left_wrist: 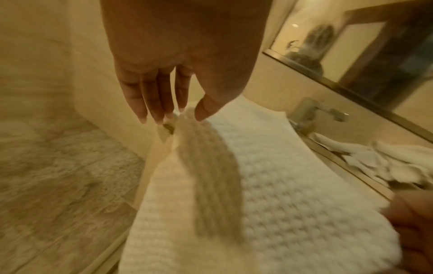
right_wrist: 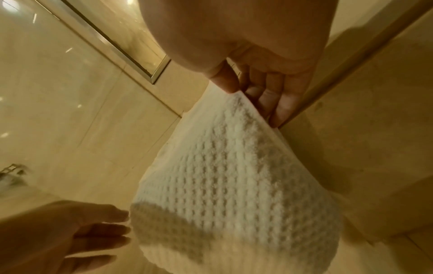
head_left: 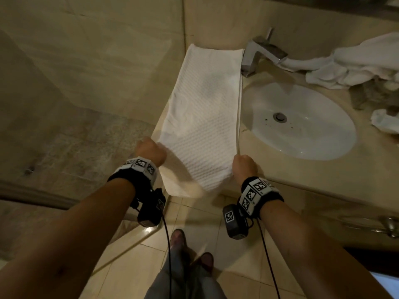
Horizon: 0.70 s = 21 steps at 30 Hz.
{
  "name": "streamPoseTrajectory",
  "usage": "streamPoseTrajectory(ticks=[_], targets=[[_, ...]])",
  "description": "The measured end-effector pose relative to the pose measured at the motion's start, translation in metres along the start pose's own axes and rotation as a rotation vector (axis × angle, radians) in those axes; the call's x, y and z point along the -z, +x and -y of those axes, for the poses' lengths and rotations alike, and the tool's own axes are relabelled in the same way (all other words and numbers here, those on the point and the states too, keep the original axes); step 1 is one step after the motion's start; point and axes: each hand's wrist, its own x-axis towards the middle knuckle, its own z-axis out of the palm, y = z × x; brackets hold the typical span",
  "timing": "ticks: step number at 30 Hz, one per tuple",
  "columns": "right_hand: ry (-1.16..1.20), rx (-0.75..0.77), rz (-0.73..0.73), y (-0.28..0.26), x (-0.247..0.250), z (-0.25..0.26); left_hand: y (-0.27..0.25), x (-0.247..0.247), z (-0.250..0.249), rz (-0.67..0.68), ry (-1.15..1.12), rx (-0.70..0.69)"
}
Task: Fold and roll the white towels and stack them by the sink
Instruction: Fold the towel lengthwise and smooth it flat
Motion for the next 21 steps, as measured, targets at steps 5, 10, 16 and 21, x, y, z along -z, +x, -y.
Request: streamPoseTrajectory(ticks=[5, 10, 16, 21], targets=[[0.003, 0.024, -0.026, -0.002, -0.009, -0.005, 0.011, -0.013, 0.017, 0.116, -0.161, -0.042], [-0.066, 0.017, -0.079, -0.002, -0.012, 0.0, 0.014, -0.017, 0.015, 0.048, -0.361, -0.012], [-0.126, -0.005, -0.094, 0.003, -0.011, 0.001, 0.023, -0.004, 0.009, 0.09, -0.593, 0.092], [-0.067, 0.007, -0.132, -0.002, -0.006, 0.0, 0.023, -0.002, 0.013, 0.113, -0.511, -0.006]])
